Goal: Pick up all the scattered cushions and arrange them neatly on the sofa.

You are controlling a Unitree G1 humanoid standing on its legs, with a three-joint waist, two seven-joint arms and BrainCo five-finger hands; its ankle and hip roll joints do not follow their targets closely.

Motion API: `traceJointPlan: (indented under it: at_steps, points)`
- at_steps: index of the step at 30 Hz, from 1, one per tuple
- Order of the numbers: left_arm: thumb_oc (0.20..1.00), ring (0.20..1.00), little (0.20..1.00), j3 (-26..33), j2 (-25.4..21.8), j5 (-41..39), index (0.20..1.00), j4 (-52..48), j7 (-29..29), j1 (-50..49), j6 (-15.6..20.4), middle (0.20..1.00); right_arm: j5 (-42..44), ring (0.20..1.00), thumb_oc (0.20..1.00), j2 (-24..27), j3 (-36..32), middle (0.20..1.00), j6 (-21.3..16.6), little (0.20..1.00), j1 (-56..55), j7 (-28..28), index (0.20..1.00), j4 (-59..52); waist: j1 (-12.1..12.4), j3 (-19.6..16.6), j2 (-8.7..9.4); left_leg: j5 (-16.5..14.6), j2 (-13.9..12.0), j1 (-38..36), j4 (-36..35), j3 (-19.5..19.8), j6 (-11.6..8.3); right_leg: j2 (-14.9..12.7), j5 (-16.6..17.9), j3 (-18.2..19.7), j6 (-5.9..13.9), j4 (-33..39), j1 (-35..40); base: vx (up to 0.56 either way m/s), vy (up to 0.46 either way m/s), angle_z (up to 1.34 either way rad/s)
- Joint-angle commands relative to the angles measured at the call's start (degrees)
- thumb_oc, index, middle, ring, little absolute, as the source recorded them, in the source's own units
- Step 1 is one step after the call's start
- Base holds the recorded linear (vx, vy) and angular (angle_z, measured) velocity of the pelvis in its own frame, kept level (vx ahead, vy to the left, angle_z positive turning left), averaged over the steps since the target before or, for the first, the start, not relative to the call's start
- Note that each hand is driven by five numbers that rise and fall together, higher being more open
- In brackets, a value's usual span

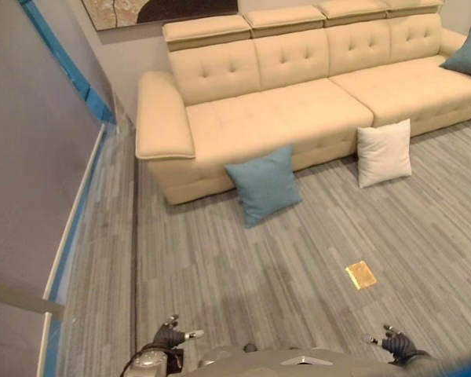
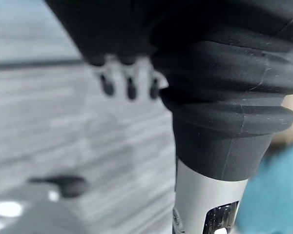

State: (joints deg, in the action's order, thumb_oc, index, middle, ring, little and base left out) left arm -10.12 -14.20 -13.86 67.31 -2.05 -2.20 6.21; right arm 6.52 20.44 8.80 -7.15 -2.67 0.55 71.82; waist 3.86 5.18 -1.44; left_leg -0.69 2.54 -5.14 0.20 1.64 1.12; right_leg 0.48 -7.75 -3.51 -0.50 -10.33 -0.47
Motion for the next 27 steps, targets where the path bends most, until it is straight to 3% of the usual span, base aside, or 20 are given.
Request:
traceJointPlan:
  at_steps: [1, 27]
  points:
    - [1.000, 1.000, 1.000, 2.7, 0.2, 2.4, 1.000, 0.4, 0.8, 2.6, 0.7, 1.000, -1.1, 1.000, 1.000, -0.1, 2.8, 1.000, -0.1, 1.000, 2.3, 0.8, 1.000, -0.8, -0.5, 1.9, 2.62, 3.4, 0.4, -1.3, -5.2, 5.7, -1.98, -1.1, 11.2, 3.2, 5.80, 15.3, 6.2, 0.01, 0.006, -0.11]
    - [1.000, 1.000, 1.000, 2.1, 0.8, 6.0, 1.000, 3.7, 0.2, 2.9, -0.3, 1.000, -2.6, 1.000, 1.000, -1.7, 4.7, 1.000, 0.7, 1.000, 4.1, 1.4, 1.000, -0.3, 0.3, 2.2, 3.04, 2.1, 1.0, -1.7, -4.5, 6.2, -1.39, -1.7, 10.7, 3.9, 5.71, 15.1, 6.8, 0.00, 0.002, -0.02]
